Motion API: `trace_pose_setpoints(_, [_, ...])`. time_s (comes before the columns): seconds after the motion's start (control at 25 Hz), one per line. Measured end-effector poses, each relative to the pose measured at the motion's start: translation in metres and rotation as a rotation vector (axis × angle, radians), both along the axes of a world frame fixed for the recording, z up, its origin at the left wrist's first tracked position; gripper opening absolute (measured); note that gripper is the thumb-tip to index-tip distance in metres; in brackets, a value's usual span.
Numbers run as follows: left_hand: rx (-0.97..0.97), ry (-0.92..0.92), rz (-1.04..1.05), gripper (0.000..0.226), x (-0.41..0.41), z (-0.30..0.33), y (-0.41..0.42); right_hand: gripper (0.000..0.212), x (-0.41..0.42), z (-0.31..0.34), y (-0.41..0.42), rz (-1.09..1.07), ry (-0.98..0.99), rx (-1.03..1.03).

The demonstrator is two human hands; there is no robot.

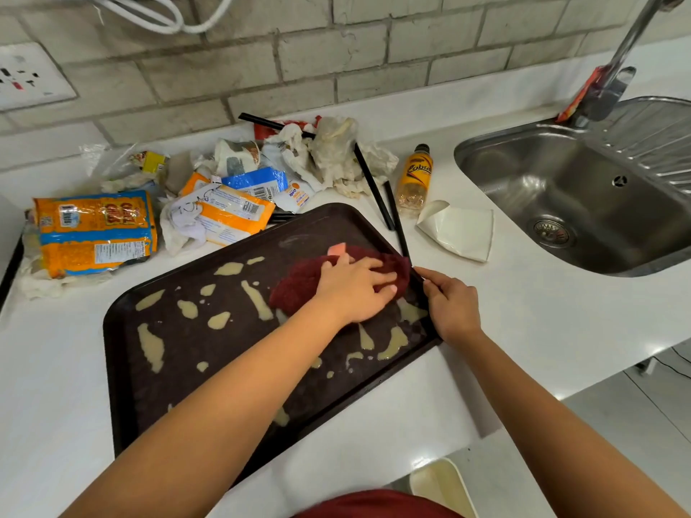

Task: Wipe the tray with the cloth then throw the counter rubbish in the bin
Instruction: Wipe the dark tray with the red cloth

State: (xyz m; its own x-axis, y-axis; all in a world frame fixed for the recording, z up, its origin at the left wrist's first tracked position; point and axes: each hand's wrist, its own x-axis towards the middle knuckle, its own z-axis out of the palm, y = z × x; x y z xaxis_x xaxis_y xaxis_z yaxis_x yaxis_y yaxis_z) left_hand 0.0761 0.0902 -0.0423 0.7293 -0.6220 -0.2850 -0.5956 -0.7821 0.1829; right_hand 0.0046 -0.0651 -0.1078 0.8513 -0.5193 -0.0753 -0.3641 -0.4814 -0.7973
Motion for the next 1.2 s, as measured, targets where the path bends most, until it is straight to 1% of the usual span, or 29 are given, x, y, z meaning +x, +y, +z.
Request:
trace_pose_setpoints(0.08, [-0.020,-0.051,-0.114,0.040,-0.014,-0.003,0.016,0.033,-0.001,0.002,0.001,-0.004,-0.001,-0.031])
trace_pose_setpoints(0.12, [-0.030,-0.086,-0.126,0.039,-0.015,-0.005,0.025,0.033,-0.001,0.002,0.000,-0.004,0.006,-0.033])
trace_pose_setpoints(0.16, [-0.045,-0.110,-0.093,0.038,-0.012,-0.007,0.035,0.033,-0.002,0.001,0.000,-0.005,0.016,-0.026])
trace_pose_setpoints(0.28, [-0.064,-0.123,0.140,0.038,0.008,-0.011,0.043,0.032,-0.001,0.000,-0.002,0.005,0.038,0.018])
trace_pose_setpoints(0.32, [-0.055,-0.116,0.190,0.038,0.012,-0.011,0.039,0.032,-0.001,0.000,-0.002,0.007,0.044,0.024])
trace_pose_setpoints(0.36, [-0.040,-0.112,0.199,0.039,0.012,-0.010,0.031,0.033,-0.001,0.001,-0.002,0.006,0.045,0.026])
trace_pose_setpoints(0.44, [-0.022,-0.103,0.124,0.041,0.002,-0.007,0.011,0.033,-0.001,0.003,0.000,-0.001,0.037,0.023])
trace_pose_setpoints(0.56, [0.003,-0.097,-0.053,0.042,-0.020,-0.004,-0.008,0.034,-0.002,0.006,0.003,-0.014,0.020,0.019])
trace_pose_setpoints(0.68, [0.047,-0.122,-0.190,0.043,-0.039,-0.001,-0.006,0.034,-0.002,0.007,0.002,-0.020,0.002,0.003])
trace_pose_setpoints(0.76, [0.048,-0.104,-0.244,0.043,-0.049,0.000,0.007,0.035,-0.002,0.006,0.001,-0.004,0.002,-0.006])
trace_pose_setpoints(0.84, [0.029,-0.040,-0.200,0.041,-0.051,0.002,0.024,0.036,-0.002,0.006,0.001,0.002,0.008,0.001])
trace_pose_setpoints(0.92, [0.004,0.016,-0.075,0.040,-0.046,0.004,0.035,0.037,-0.001,0.008,0.001,0.005,0.021,0.001])
trace_pose_setpoints(1.0, [-0.006,0.007,0.041,0.042,-0.040,0.002,0.034,0.037,-0.001,0.012,0.002,0.018,0.037,-0.017])
trace_pose_setpoints(1.04, [0.004,-0.012,0.065,0.044,-0.039,0.000,0.028,0.037,-0.002,0.014,0.003,0.022,0.049,-0.028])
trace_pose_setpoints(1.12, [0.039,-0.053,0.031,0.049,-0.043,0.000,0.008,0.037,-0.004,0.017,0.004,0.028,0.050,-0.047])
trace_pose_setpoints(1.2, [0.094,-0.072,-0.085,0.051,-0.050,0.003,-0.010,0.035,-0.005,0.019,0.006,0.050,0.027,-0.076])
